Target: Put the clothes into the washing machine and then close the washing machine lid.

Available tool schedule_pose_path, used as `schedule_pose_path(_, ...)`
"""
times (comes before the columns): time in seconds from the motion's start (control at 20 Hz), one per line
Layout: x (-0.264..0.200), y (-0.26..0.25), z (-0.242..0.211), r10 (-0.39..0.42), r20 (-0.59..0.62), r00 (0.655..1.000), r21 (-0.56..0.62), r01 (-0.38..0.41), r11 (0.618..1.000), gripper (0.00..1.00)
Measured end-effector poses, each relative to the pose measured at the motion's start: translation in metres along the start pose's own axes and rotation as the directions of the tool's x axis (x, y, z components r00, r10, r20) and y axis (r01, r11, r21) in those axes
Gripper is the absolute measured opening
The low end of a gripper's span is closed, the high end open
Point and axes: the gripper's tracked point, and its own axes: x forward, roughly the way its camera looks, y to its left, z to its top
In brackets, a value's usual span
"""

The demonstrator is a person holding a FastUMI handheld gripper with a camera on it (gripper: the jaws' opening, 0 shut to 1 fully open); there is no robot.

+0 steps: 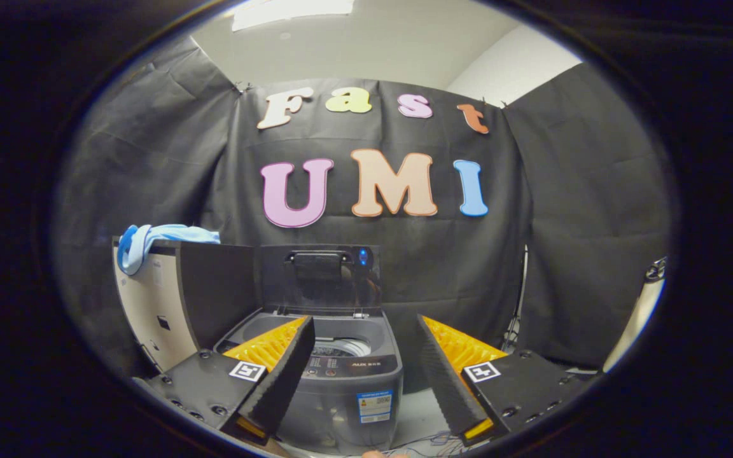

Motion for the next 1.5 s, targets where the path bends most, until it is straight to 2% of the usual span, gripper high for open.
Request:
schedule_pose_path(0.2, 0.015, 0.024, 0.029, 0.021, 0.031, 0.999, 0.009, -0.021, 1.000, 0.96)
schedule_pose_path(0.45, 0.046, 0.094, 0.092, 0.130, 0.109, 0.986, -0.020, -0.128, 0.992, 0.96)
schedule_pose_path(0.7, 0.080, 0.208, 0.146, 0.287, 0.131, 0.949, -0.037, -0.285, 0.958, 0.96)
schedule_pose_path(0.9, 0.097, 0.321, 0.174, 0.436, 0.121, 0.892, -0.023, -0.436, 0.899, 0.96)
schedule_pose_path(1.0, 0.104, 0.370, 0.183, 0.487, 0.108, 0.867, -0.031, -0.486, 0.873, 0.97)
schedule_pose_path(1.25, 0.130, 0.470, 0.176, 0.566, 0.009, 0.824, -0.116, -0.561, 0.819, 0.98)
schedule_pose_path(1.5, 0.164, 0.517, 0.127, 0.553, -0.181, 0.813, -0.126, -0.577, 0.807, 0.98)
